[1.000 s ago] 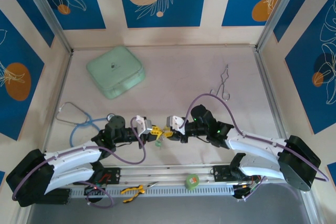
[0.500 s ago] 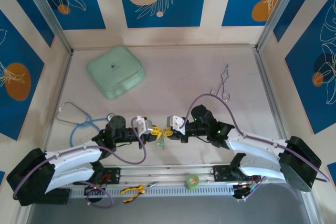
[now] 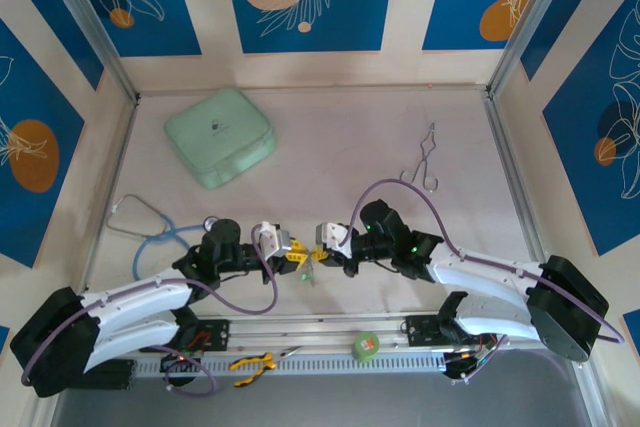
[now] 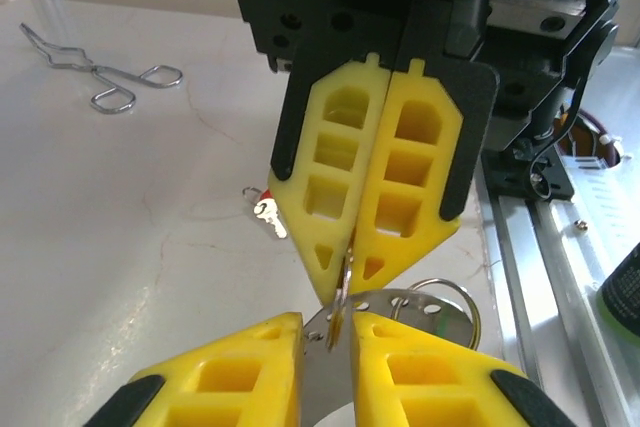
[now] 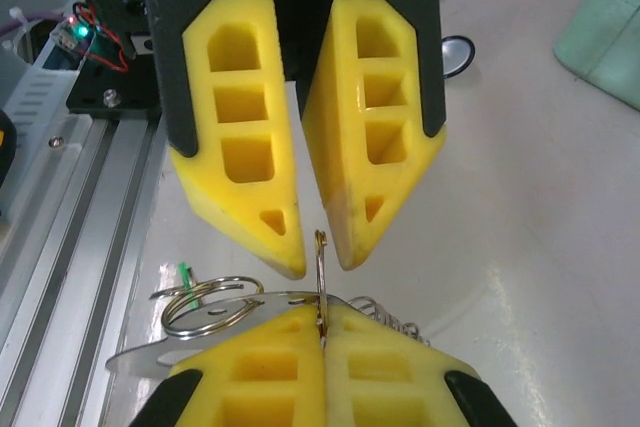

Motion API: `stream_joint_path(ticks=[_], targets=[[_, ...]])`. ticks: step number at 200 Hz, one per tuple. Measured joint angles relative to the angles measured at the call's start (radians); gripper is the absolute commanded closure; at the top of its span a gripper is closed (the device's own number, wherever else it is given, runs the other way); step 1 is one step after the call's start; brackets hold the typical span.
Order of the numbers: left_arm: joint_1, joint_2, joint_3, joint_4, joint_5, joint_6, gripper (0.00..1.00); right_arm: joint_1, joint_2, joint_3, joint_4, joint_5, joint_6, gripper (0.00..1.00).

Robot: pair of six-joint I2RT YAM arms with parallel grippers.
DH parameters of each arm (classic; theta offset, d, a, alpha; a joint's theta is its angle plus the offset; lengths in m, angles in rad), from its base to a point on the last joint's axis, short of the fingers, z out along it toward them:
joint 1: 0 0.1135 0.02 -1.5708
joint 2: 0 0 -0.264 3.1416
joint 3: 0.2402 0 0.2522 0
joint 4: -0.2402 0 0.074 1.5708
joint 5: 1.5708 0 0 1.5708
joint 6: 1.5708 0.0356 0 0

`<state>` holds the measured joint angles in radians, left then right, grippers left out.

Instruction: Put the keys on the keyring

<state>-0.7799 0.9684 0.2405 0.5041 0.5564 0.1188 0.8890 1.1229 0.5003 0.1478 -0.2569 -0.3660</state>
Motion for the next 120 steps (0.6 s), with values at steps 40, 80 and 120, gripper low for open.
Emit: stream_joint_path(ticks=[40,80,120], targets=[[0.000,-0.006,0.032,-0.074,-0.019,0.049,0.82,0.002,0.008,0.076,-0.138,0.014,-0.045,1.00],[0.000,-0.006,0.060,-0.127,-0.018,0.080,0.81,0.015,0.042,0.153,-0.256,0.029,-0.089,1.00],[0.000,-0.006,0.096,-0.179,-0.010,0.109,0.82,0.025,0.072,0.216,-0.341,0.041,-0.114,1.00]])
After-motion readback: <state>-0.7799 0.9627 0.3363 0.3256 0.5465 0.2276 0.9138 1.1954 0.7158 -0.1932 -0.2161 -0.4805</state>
